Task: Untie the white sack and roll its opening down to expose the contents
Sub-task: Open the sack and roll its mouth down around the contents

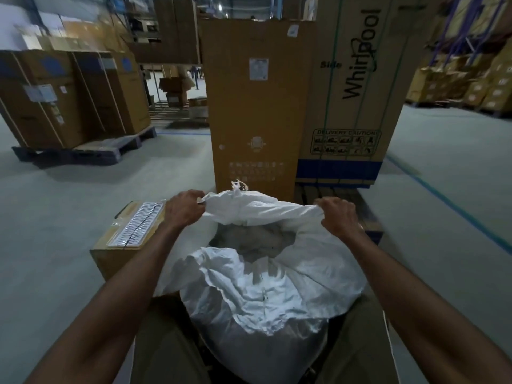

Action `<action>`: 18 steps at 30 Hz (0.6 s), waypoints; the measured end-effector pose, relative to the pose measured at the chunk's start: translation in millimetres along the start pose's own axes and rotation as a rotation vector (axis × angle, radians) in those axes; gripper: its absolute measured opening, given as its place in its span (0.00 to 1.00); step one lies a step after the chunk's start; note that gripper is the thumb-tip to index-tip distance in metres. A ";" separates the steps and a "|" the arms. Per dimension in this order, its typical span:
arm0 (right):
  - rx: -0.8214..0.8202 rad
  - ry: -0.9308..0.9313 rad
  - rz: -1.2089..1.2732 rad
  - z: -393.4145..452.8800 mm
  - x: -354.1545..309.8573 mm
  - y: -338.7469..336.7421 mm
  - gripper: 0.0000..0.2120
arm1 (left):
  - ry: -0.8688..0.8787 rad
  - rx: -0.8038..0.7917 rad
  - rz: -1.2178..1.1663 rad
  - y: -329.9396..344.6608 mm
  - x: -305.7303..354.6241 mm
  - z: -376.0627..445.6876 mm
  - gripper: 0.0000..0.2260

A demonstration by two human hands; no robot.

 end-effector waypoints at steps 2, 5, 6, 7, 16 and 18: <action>0.014 -0.041 -0.059 -2.4 -8.9 -0.8 0.17 | 0.071 -0.044 0.052 -1.5 -1.9 -4.0 0.17; -0.026 -0.008 -0.093 -0.2 -31.0 2.0 0.13 | 0.149 -0.106 0.122 5.1 10.4 -12.5 0.18; -0.056 0.011 -0.090 1.6 -38.2 3.5 0.14 | 0.158 -0.129 0.151 8.9 14.0 -16.3 0.18; -0.098 0.026 -0.083 4.1 -43.7 6.5 0.17 | 0.161 -0.146 0.175 14.6 15.4 -18.3 0.18; -0.319 0.274 0.415 35.7 -48.8 57.1 0.24 | -0.013 -0.311 -0.097 74.6 8.2 -1.9 0.17; -0.330 0.315 0.586 45.1 -45.8 76.4 0.16 | -0.072 -0.337 -0.231 81.8 8.2 1.1 0.22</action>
Point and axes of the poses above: each hand's wrist, its own z-axis towards the middle knuckle, its own y-axis out of the palm, x = y × z, the point moved 4 cm from there along z, towards the middle knuckle, and after that the axes turned 15 degrees about -y, right-handed, at the moved point
